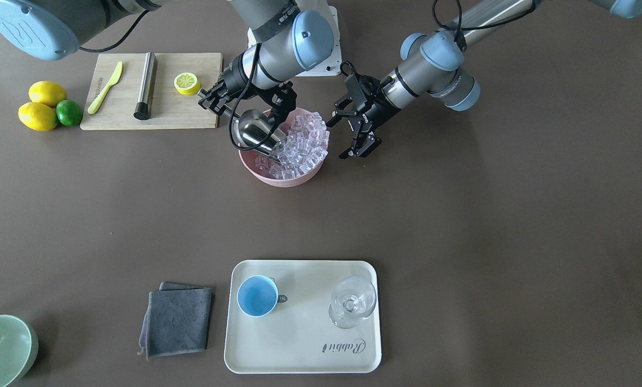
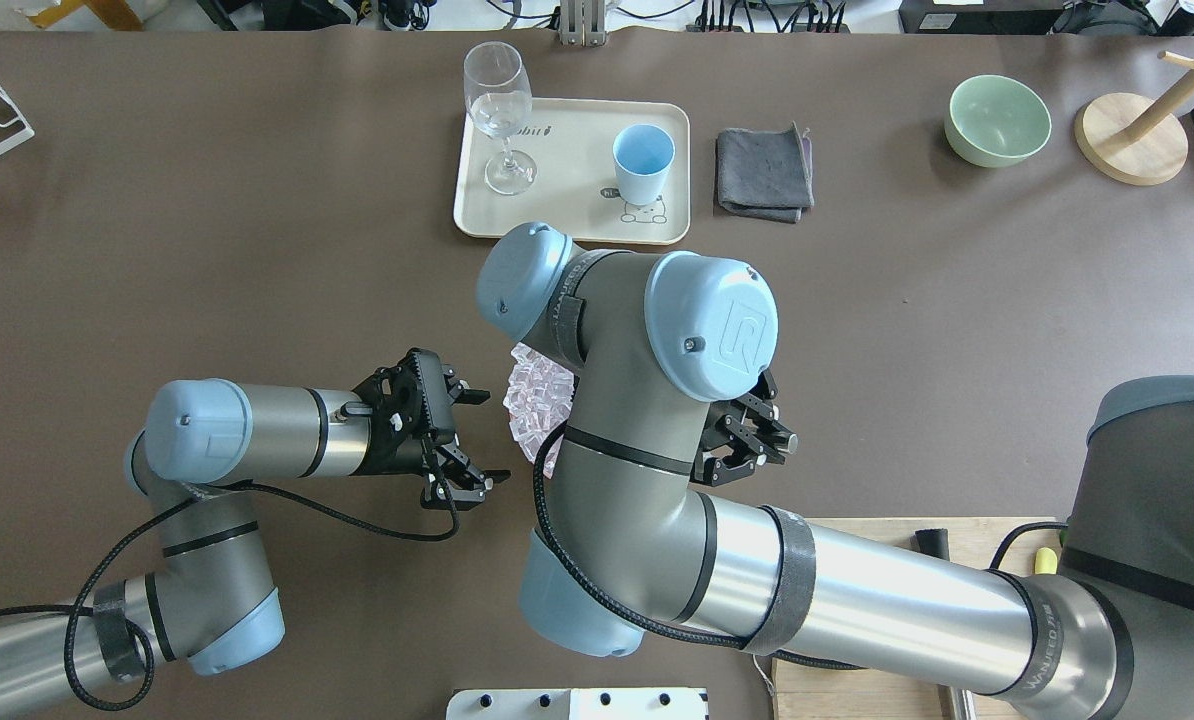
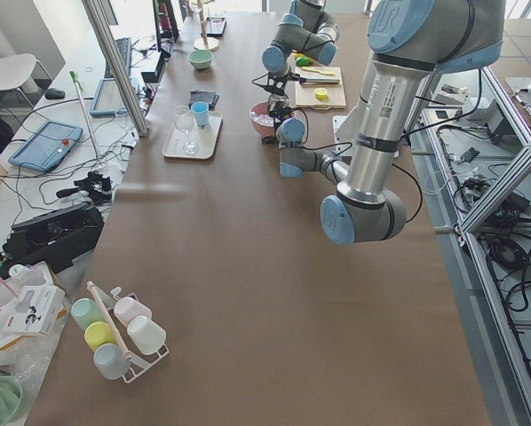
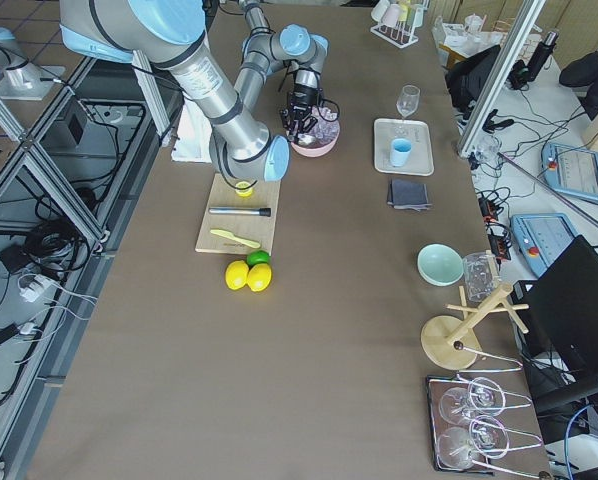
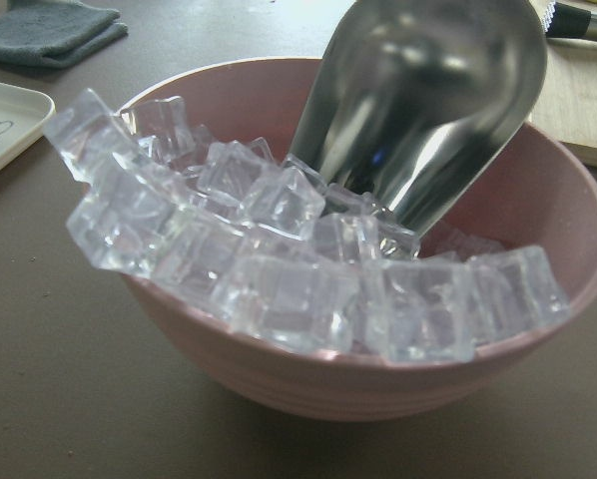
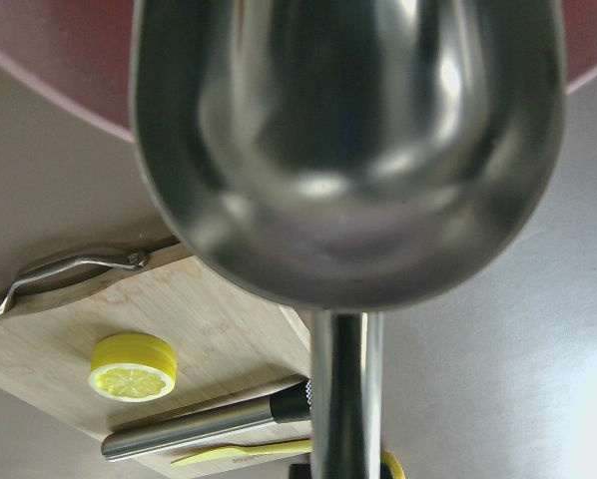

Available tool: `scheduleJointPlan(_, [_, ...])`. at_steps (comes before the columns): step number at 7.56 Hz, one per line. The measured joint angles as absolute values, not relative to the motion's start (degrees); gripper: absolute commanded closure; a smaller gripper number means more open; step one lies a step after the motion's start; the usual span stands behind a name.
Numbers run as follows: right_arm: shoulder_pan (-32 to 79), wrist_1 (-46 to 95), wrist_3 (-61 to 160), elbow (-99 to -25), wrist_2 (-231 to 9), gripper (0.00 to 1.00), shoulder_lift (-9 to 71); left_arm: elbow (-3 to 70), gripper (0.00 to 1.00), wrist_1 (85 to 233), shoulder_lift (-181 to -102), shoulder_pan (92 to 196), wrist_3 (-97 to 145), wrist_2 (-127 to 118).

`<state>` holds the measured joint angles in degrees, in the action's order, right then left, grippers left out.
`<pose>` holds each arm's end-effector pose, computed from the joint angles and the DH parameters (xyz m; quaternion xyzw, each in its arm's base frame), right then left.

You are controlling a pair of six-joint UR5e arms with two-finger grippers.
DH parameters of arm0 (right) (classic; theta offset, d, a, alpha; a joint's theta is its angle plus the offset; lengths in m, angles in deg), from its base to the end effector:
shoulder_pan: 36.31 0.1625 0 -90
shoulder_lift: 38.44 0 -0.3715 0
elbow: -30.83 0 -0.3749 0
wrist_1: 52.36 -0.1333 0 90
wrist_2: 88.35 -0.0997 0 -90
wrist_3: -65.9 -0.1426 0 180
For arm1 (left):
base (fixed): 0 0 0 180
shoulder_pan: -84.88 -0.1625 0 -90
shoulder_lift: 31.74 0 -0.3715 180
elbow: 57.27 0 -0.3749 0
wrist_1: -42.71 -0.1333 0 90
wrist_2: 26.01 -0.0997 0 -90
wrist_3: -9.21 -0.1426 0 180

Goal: Put ice in cup with scoop
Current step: 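Drag the scoop through the ice with the right gripper while the left steadies the bowl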

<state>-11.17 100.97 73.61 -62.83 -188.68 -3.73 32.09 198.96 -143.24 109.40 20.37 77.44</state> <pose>-0.4860 -0.3471 0.2004 -0.0765 -0.0608 -0.5862 0.8043 0.5316 -0.3526 0.2821 0.4843 0.4909 0.4003 0.6035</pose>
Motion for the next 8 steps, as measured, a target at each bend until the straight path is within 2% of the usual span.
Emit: scheduleJointPlan(8, [-11.17,89.40,76.45,-71.58,-187.88,1.00,5.23,30.53,0.02,199.06,-144.06,109.40,20.37,77.43])
